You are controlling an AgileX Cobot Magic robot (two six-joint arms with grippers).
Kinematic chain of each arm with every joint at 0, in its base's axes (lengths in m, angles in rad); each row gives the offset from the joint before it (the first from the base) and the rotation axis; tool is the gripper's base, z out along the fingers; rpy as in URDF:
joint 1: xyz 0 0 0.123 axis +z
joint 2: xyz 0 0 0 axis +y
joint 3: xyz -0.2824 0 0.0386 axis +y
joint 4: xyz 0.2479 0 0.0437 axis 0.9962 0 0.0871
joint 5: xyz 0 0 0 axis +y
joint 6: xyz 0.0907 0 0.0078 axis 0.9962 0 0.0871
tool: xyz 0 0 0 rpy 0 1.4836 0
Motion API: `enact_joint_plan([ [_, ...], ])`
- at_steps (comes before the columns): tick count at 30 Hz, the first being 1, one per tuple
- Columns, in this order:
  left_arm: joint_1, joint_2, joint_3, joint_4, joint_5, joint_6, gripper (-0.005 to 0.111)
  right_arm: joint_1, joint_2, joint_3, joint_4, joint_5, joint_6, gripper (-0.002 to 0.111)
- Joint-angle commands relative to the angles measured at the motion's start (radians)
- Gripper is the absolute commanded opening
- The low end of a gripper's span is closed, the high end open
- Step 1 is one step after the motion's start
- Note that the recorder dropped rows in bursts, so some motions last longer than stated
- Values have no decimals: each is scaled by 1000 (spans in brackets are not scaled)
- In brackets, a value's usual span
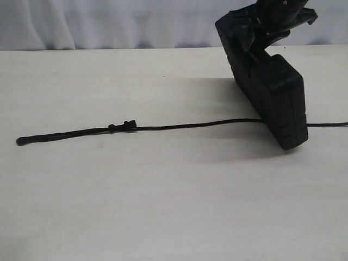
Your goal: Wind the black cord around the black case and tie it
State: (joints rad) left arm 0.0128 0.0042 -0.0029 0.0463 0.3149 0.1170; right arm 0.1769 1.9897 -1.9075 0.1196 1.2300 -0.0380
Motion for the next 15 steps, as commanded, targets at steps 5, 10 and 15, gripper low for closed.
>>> enact_joint_plan([
  [5,0,-4,3,-2,-6,0,0,-1,-47,-6,105,-52,-29,4],
  [10,0,-4,3,-2,-6,0,0,-1,-75,-6,107,-79,-29,4],
  [15,0,-4,3,-2,-6,0,0,-1,-90,3,133,-84,-37,4],
])
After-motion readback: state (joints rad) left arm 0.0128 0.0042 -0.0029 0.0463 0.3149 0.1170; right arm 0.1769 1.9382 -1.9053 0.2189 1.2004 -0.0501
